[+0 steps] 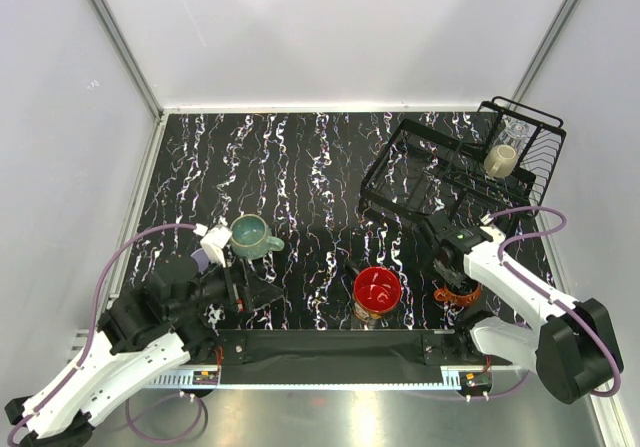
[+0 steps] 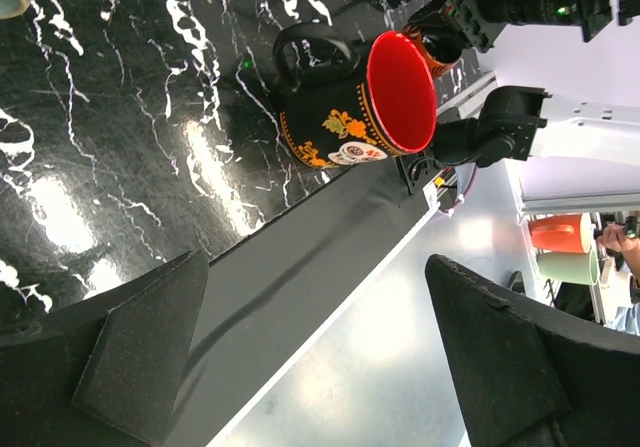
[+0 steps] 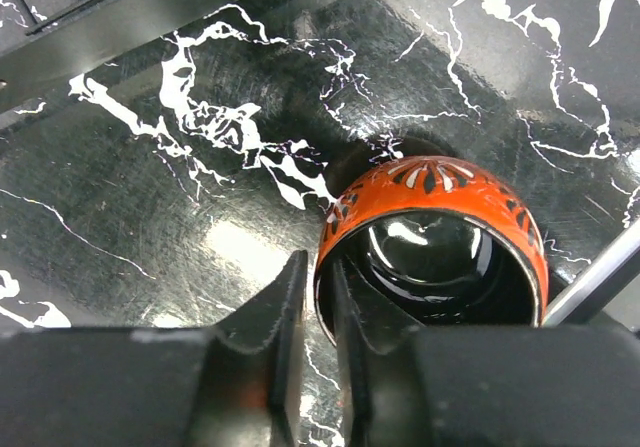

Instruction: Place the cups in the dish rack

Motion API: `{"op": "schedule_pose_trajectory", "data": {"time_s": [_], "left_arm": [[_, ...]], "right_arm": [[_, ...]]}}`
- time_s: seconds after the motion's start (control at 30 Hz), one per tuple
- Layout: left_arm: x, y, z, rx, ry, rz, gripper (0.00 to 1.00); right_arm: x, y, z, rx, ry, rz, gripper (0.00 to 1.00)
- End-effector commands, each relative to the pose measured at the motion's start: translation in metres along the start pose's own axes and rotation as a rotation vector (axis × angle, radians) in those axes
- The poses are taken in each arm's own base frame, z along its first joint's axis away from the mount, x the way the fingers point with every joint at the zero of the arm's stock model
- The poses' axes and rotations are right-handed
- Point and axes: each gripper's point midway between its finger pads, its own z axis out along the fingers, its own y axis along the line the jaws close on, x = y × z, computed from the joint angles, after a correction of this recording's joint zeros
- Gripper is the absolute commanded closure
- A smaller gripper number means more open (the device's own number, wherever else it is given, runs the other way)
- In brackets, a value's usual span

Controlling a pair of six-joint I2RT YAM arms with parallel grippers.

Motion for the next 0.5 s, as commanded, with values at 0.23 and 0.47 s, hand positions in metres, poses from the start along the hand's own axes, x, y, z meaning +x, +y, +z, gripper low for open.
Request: {"op": "schedule_pose_trajectory", "data": {"time_s": [0.23,0.47], "left_arm": [[-0.006,-0.014,-0.004,0.036,0.000,0.015,0.02],[-0.006,-0.026,0.004,0.077,0.039,-0.007,0.02]], "right_arm": [[-0.006,0.005,-0.010,-0.010,0.011,-0.019,1.00],[-0.009,0.034,-0.046,-0.251,0.071,-0.049,1.00]]}}
